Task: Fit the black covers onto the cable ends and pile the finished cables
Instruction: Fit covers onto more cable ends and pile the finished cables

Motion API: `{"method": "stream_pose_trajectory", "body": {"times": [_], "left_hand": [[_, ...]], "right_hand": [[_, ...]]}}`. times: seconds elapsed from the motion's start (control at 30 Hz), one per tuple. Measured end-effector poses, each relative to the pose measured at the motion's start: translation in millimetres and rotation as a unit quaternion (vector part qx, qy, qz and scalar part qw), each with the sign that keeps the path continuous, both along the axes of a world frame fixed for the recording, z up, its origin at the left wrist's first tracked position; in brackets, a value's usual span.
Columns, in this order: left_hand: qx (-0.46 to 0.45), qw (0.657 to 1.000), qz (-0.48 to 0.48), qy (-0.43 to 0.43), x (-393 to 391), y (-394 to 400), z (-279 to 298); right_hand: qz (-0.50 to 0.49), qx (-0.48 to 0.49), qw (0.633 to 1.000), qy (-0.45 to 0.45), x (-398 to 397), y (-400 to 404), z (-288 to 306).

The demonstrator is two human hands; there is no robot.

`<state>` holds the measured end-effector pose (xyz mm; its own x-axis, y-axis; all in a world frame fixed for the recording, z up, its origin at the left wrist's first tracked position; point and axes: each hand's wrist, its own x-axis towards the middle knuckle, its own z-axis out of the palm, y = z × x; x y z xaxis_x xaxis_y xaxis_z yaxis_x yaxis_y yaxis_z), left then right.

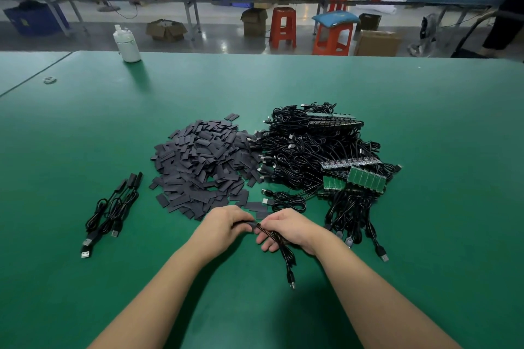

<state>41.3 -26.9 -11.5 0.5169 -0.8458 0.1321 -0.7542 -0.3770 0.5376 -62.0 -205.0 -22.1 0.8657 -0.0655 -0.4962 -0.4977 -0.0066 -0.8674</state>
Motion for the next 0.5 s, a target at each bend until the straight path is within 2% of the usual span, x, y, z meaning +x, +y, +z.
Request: {"method": "stream_pose_trajectory", "body": {"times": [0.23, 0.5], "left_hand": [[0.041, 0.996, -0.041, -0.063, -1.1, -7.3, 1.0], [0.039, 0.997, -0.046, -0.056, -1.2, -5.1, 3.7]], "right_hand": [[0.011, -0.015, 1.000, 0.000, 0.2, 2.7, -0.5], [0.017, -0.019, 1.000, -0.005, 0.1, 2.6, -2.1]]}}
